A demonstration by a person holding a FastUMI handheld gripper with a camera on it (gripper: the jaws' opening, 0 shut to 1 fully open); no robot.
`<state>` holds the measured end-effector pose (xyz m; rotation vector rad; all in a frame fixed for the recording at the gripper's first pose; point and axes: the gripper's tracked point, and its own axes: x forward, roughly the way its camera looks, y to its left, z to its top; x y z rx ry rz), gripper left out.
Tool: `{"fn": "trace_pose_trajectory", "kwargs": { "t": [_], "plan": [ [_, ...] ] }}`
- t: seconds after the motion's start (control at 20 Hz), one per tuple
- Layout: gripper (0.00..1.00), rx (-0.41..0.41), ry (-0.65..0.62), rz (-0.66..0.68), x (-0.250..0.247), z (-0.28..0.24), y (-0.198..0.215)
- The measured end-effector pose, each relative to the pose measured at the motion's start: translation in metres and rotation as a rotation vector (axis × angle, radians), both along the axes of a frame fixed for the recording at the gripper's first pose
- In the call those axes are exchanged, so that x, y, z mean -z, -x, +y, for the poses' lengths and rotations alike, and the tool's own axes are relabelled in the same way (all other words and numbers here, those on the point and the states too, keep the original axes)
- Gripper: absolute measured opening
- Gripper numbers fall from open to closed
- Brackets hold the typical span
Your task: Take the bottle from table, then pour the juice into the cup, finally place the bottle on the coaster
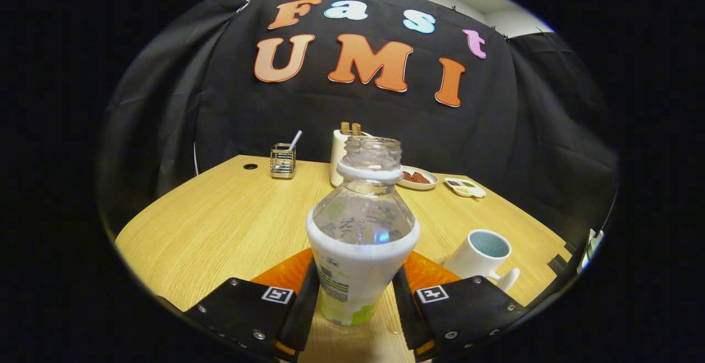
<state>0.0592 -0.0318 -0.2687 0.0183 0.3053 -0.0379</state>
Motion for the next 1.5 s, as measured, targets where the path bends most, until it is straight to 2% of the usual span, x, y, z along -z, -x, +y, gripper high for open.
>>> {"fn": "trace_pose_trajectory", "kwargs": {
  "t": [0.1, 0.3, 0.65, 1.05, 1.2, 1.5],
  "plan": [
    [0.59, 0.029, 0.011, -0.001, 0.001, -0.007, -0.001],
    [0.59, 0.046, -0.046, 0.002, -0.006, -0.009, -0.001],
    [0.58, 0.051, -0.251, -0.051, -0.037, -0.006, -0.011],
    [0.58, 0.036, -0.618, -0.109, -0.067, -0.004, -0.024],
    [0.58, 0.038, -0.796, -0.159, -0.080, -0.010, -0.031],
    [0.58, 0.102, -1.059, -0.190, -0.088, -0.024, -0.045]
  ]
}}
